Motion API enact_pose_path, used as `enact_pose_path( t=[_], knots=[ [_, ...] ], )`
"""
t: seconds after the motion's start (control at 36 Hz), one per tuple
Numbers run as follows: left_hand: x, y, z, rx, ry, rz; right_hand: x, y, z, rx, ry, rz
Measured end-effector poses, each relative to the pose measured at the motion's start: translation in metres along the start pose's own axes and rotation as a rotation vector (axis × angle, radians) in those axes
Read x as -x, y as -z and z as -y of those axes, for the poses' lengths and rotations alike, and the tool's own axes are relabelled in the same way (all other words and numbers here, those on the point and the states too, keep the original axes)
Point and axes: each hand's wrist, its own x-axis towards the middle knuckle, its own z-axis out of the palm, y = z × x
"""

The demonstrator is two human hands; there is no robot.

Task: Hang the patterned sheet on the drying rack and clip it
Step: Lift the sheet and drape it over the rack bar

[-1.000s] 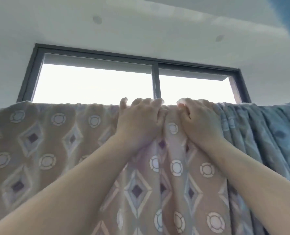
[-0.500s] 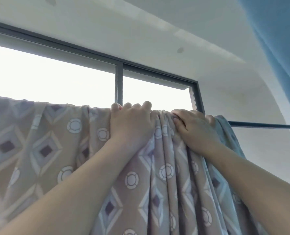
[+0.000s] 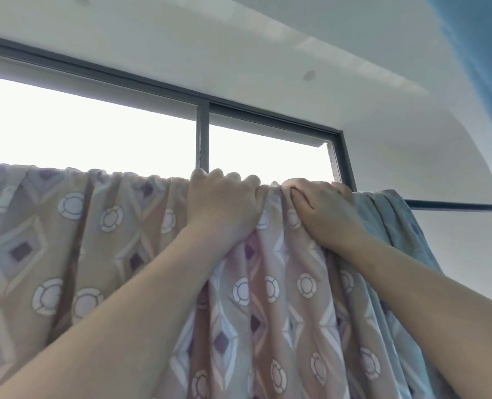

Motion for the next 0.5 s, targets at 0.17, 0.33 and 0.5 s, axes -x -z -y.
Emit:
enact_pose_path(
  t=[0.17,0.33,0.5],
  knots=[
    [0.005,-0.003,0.031,-0.113,0.236,-0.027,0.014,0.001,-0.043,-0.099,-0.070,-0.020],
    [-0.009,-0.013,-0.037,0.108,-0.010,-0.021,0.009,0.000,-0.047,-0.348,-0.128,-0.075],
    [-0.020,-0.035,-0.074,0.033,-0.018,0.081,0.013,0.005,-0.068,-0.318,-0.079,-0.033]
  ],
)
